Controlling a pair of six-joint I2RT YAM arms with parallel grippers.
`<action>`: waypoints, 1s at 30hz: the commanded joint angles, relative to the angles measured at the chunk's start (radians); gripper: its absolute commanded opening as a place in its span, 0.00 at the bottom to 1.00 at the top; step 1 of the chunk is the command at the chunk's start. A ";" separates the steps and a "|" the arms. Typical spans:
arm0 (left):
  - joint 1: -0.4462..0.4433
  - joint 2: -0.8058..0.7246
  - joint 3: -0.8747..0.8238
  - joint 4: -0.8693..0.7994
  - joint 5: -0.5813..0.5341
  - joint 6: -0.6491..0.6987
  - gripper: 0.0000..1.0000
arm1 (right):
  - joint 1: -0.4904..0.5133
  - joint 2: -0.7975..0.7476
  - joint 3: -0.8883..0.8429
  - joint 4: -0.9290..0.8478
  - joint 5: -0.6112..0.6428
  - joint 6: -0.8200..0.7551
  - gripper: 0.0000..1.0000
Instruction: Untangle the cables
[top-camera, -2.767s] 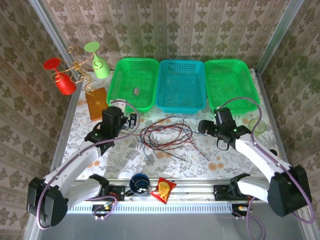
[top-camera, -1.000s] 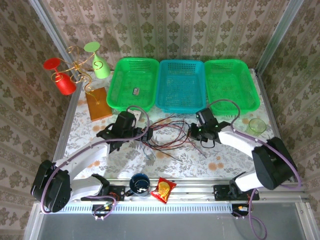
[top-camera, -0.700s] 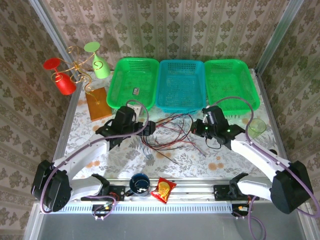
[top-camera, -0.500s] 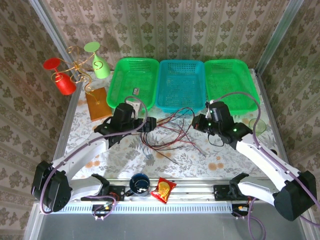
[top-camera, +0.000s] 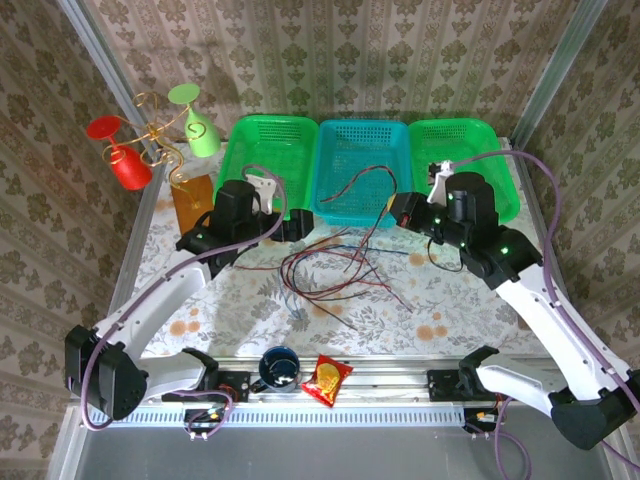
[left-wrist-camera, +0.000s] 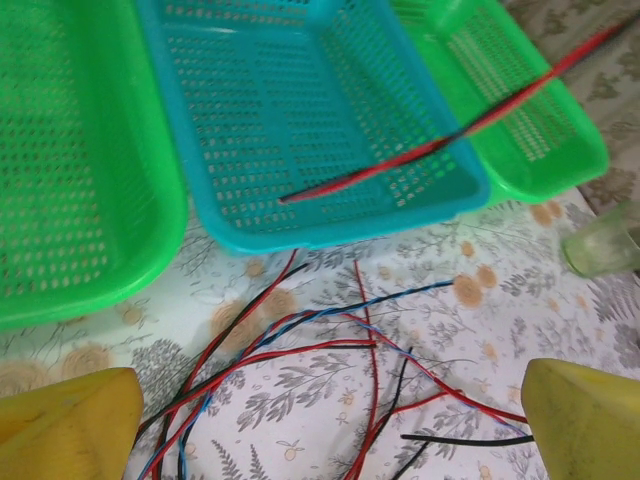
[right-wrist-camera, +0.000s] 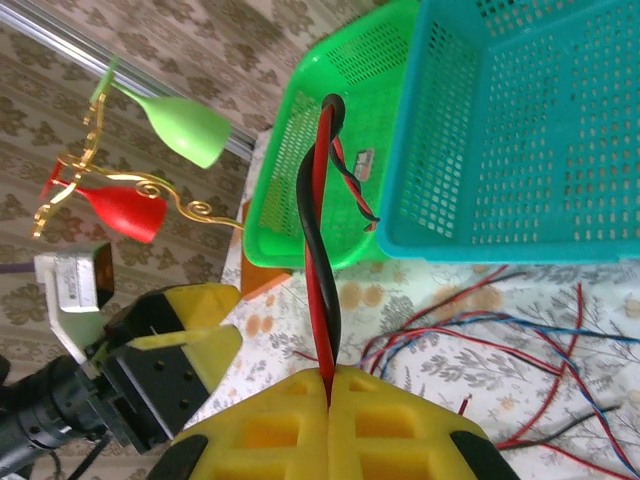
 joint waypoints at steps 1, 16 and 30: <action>-0.011 -0.034 0.018 0.007 0.078 0.130 0.96 | -0.007 -0.007 0.069 -0.033 0.006 -0.011 0.00; -0.175 -0.006 -0.350 0.464 0.126 0.482 0.86 | -0.010 0.010 0.102 0.042 -0.003 0.069 0.00; -0.271 0.258 -0.415 0.917 0.070 0.478 0.68 | -0.012 -0.002 0.081 0.055 -0.036 0.104 0.00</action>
